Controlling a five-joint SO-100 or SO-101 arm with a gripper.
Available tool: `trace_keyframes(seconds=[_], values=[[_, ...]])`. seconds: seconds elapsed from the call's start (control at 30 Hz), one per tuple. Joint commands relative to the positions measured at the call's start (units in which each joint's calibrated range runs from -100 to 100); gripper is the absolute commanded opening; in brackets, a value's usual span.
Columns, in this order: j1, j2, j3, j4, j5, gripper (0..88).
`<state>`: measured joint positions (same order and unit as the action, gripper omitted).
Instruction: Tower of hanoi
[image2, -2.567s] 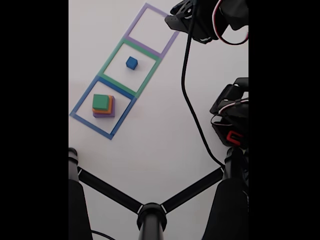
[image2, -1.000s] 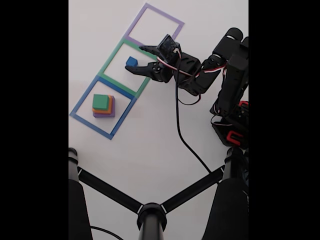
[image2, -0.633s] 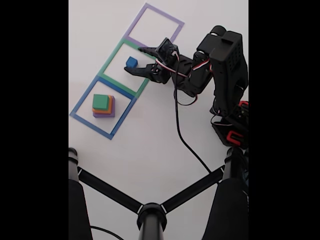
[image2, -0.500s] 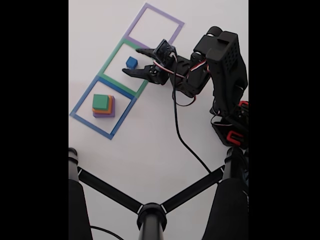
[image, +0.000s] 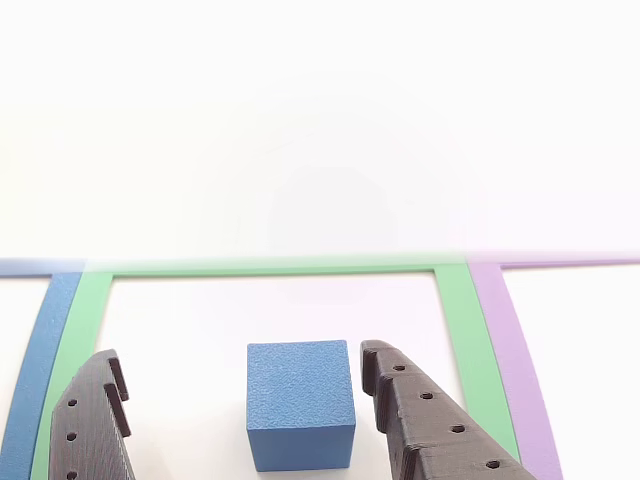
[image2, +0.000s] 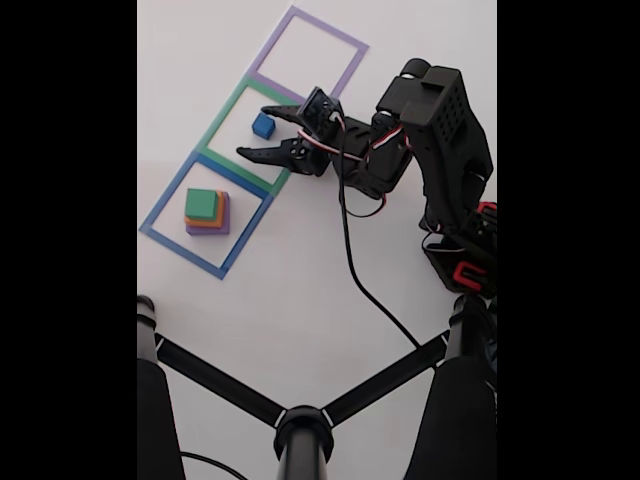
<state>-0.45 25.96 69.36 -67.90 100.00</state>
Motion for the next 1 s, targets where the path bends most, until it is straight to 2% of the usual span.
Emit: trace_keyframes(seconds=[0.0,0.37,0.8,0.97], values=[[-0.3,-0.2,-0.3,-1.9,0.0,26.3],[-0.7,1.0,-0.4,-2.8,0.0,24.6],[-1.0,1.2,-0.5,-2.8,0.0,9.8],[-1.1,1.2,-0.5,-2.8,0.0,6.9]])
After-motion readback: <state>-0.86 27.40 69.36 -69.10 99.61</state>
